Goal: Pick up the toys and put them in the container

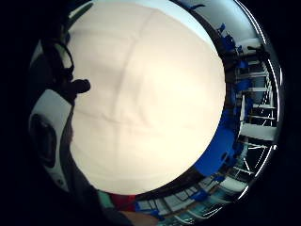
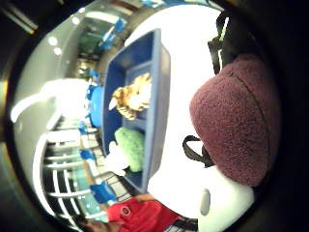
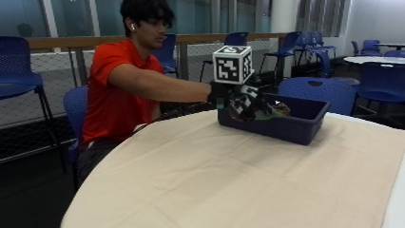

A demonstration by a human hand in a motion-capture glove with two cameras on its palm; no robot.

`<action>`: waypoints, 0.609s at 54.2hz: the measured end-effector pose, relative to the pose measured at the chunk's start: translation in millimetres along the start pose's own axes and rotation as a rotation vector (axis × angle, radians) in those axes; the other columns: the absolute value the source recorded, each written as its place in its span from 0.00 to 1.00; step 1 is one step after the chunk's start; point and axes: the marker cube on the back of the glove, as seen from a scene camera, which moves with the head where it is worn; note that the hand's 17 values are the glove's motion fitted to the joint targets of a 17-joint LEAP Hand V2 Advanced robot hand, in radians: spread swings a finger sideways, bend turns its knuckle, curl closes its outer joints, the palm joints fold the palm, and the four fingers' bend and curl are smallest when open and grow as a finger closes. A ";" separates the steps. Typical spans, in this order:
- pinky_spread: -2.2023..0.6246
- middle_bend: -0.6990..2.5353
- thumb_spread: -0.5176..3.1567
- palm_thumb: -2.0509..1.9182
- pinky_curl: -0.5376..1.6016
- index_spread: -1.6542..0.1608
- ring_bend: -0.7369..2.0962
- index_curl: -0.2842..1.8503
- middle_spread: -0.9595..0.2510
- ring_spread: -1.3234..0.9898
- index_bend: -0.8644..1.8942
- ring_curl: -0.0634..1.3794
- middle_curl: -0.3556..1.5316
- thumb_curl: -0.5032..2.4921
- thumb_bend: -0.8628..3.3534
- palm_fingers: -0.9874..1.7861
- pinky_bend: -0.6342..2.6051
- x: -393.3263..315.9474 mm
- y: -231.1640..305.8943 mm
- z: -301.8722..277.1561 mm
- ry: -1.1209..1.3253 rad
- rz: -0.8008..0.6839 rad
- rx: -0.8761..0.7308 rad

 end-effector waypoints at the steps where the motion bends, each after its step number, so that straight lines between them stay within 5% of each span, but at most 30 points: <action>1: 0.62 0.31 0.39 0.68 0.41 0.70 0.62 0.39 0.62 0.37 0.47 0.33 0.26 0.39 0.25 0.63 0.55 -4.7 0.3 -3.7 -0.001 -0.007 0.004; 14: 0.62 0.29 0.36 0.68 0.42 0.70 0.61 0.44 0.58 0.35 0.45 0.34 0.28 0.43 0.24 0.63 0.54 -97.4 0.7 -50.4 0.128 -0.309 0.049; 20: 0.62 0.28 0.35 0.68 0.42 0.69 0.60 0.46 0.58 0.35 0.44 0.34 0.29 0.44 0.23 0.63 0.53 -163.9 3.1 -67.4 -0.022 -0.283 0.043; 33: 0.61 0.26 0.34 0.68 0.43 0.68 0.59 0.50 0.59 0.35 0.40 0.36 0.29 0.46 0.22 0.62 0.53 -207.9 -1.7 -65.9 0.066 -0.201 0.001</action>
